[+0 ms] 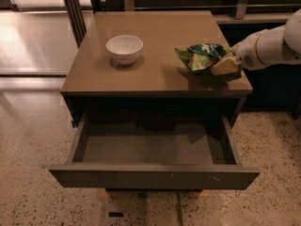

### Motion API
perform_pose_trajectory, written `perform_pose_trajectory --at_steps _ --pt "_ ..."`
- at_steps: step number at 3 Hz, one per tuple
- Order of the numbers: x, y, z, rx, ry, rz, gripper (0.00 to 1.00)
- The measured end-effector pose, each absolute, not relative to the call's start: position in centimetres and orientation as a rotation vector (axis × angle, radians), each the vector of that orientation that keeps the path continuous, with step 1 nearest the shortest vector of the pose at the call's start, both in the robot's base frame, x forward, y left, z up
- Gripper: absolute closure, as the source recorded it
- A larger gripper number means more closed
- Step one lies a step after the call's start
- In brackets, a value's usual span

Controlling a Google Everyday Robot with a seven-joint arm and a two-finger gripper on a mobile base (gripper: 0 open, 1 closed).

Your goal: Pick green rice chip bag from top drawer and place on counter

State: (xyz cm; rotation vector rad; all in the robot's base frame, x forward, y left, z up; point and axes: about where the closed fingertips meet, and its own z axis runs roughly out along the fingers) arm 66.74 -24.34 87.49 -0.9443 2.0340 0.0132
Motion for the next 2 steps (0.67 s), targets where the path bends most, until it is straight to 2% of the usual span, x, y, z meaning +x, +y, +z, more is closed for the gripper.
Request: perform_pose_trajectory --at_steps 2 --pt "71.4 -25.8 84.7 -0.873 2.098 -0.017 1.00"
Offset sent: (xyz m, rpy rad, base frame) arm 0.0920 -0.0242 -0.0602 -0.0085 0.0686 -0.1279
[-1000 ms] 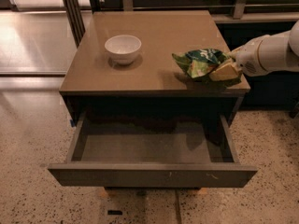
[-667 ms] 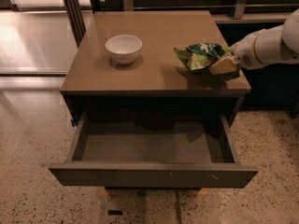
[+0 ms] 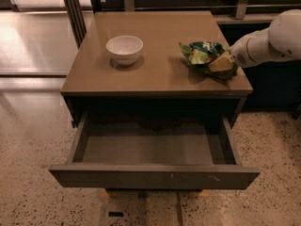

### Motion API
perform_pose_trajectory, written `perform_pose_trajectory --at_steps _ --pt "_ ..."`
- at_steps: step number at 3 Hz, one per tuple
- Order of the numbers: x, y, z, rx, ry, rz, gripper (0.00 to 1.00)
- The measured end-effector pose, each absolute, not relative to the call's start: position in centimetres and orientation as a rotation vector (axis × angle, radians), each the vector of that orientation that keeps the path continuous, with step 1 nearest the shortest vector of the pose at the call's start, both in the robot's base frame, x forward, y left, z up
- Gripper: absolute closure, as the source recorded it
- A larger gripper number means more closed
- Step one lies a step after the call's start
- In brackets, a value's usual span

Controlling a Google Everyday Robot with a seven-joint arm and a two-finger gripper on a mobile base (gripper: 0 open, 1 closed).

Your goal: Pick green rice chip bag from top drawer and place on counter

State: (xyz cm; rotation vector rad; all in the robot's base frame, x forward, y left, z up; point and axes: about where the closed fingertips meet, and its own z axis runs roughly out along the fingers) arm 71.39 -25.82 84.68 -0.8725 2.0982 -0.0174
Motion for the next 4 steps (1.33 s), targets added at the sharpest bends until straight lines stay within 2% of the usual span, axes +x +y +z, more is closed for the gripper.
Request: perform_pose_trajectory --at_steps 1,4 --pt "71.4 -25.8 84.7 -0.873 2.098 -0.017 0.84" --pt "70.1 -25.6 84.3 -0.824 2.091 0.018 0.14"
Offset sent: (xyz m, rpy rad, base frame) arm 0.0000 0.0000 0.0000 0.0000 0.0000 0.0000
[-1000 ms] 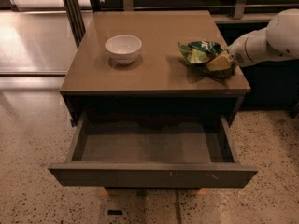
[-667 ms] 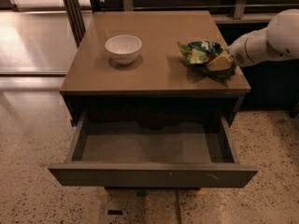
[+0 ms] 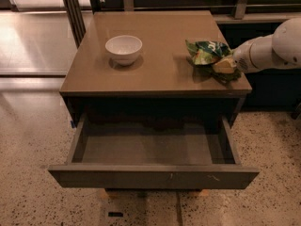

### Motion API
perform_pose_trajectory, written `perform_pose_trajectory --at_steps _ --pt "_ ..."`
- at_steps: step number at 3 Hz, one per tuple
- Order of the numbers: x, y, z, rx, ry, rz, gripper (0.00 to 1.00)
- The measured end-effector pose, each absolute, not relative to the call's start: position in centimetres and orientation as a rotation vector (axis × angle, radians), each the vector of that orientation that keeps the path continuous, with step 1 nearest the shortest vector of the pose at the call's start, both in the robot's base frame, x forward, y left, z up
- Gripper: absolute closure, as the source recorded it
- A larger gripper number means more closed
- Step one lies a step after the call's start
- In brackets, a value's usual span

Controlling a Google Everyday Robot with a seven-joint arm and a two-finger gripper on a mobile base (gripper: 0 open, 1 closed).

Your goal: Pick green rice chip bag from top drawer and place on counter

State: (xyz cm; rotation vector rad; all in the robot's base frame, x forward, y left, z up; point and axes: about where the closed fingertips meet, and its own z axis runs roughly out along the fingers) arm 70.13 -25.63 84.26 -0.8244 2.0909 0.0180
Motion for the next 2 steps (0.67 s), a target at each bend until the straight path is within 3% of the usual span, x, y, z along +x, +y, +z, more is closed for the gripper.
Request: perform_pose_trajectory --at_steps 1,2 --pt "70.00 -25.57 84.07 -0.821 2.090 0.020 0.00" --pt "70.00 -25.57 84.07 -0.821 2.090 0.020 0.00"
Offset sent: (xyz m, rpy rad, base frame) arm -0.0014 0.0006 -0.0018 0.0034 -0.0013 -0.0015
